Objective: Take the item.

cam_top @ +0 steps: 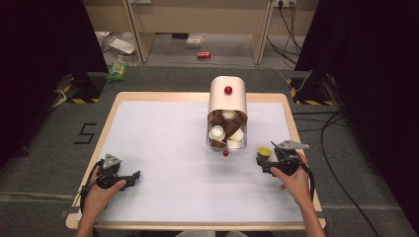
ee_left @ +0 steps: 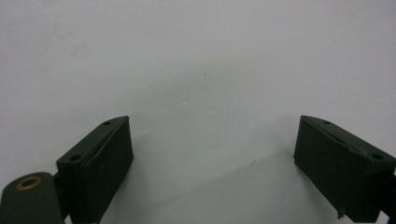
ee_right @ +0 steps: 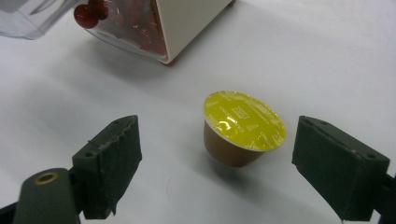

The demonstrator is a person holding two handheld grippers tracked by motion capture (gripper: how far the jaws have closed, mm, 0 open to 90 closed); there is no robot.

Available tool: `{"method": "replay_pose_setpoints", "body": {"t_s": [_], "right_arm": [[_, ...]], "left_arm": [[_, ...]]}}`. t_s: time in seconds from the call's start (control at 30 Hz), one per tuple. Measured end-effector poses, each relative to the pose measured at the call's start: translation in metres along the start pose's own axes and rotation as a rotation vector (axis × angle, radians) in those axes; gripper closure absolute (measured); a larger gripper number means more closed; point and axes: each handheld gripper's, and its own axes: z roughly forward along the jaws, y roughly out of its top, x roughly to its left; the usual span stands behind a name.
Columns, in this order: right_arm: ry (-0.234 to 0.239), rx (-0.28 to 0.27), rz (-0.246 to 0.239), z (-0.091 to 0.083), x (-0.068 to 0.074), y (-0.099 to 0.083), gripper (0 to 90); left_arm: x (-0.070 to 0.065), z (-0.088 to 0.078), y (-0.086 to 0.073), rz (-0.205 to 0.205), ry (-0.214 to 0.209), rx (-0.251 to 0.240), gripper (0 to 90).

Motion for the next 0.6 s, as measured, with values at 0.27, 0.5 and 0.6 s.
{"method": "replay_pose_setpoints", "body": {"t_s": [0.27,0.5,0.6], "right_arm": [[0.001,-0.014,-0.001,-0.010,0.006,-0.006,16.1],[0.010,-0.021,-0.010,-0.018,0.014,-0.011,16.2],[0.015,-0.022,-0.011,-0.021,0.018,-0.015,16.2]], "left_arm": [[0.000,0.000,0.000,0.001,0.000,0.000,11.0],[0.000,0.000,0.000,0.001,0.001,0.000,11.0],[0.000,0.000,0.000,0.001,0.001,0.000,11.0]]}}
